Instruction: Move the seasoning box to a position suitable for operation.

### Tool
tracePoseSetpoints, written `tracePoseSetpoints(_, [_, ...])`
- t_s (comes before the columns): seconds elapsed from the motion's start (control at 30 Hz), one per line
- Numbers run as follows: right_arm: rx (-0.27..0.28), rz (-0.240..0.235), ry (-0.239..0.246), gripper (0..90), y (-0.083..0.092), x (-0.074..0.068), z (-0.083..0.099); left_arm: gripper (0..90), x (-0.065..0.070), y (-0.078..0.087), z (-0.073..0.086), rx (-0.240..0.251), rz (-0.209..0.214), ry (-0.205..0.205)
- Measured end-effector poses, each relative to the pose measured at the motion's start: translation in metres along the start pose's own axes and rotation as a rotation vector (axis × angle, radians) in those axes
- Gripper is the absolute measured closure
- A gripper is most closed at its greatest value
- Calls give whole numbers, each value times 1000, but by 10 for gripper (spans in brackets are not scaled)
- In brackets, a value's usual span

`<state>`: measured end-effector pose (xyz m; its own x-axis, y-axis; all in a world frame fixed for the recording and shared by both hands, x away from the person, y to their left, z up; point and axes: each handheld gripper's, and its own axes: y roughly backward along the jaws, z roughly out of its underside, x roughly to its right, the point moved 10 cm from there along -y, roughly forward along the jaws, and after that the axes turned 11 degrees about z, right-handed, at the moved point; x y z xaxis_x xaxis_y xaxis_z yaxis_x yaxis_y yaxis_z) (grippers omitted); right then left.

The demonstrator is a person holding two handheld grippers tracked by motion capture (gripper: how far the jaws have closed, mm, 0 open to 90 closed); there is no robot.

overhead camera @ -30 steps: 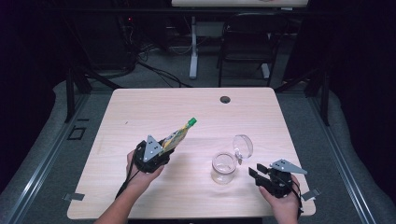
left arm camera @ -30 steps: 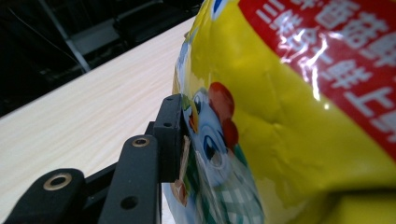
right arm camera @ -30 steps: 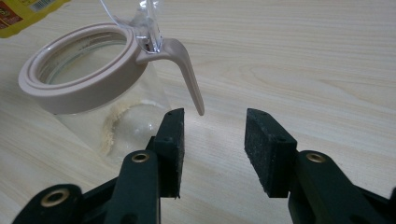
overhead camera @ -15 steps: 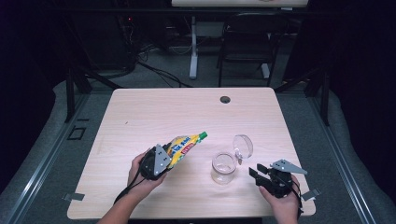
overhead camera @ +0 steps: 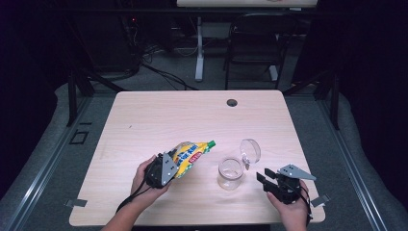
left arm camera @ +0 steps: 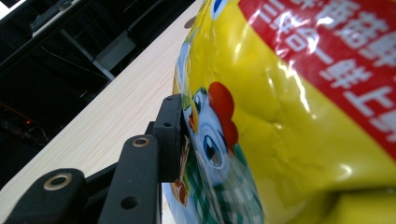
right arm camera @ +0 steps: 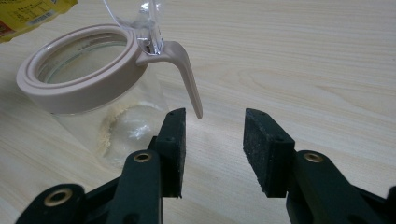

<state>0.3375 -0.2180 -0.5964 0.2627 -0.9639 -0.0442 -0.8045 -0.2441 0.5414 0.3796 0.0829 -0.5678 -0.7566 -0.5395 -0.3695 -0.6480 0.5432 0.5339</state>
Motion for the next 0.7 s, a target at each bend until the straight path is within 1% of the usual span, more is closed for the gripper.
tracePoseSetpoints(0.03, [1,1,0,597,0,0,0,620,0,0,0,0,-3,0])
tracePoseSetpoints(0.1, [2,2,-3,597,0,1,0,620,-1,0,2,-13,-12,-17])
tracePoseSetpoints(0.2, [2,1,-12,598,1,1,0,620,-2,1,3,-22,-20,-31])
tracePoseSetpoints(0.33, [0,-2,-18,597,0,0,0,620,-1,1,3,-24,-26,-37])
tracePoseSetpoints(0.4, [-5,-4,-20,594,0,0,1,620,-1,1,4,-31,-34,-51])
tracePoseSetpoints(0.47, [-9,-5,-22,593,-1,0,2,620,0,1,4,-33,-33,-53])
tracePoseSetpoints(0.53, [-8,-5,-23,592,-1,0,1,620,0,1,4,-39,-36,-66])
tracePoseSetpoints(0.7, [-7,-10,-23,579,0,-1,1,620,1,1,4,-45,-35,-74])
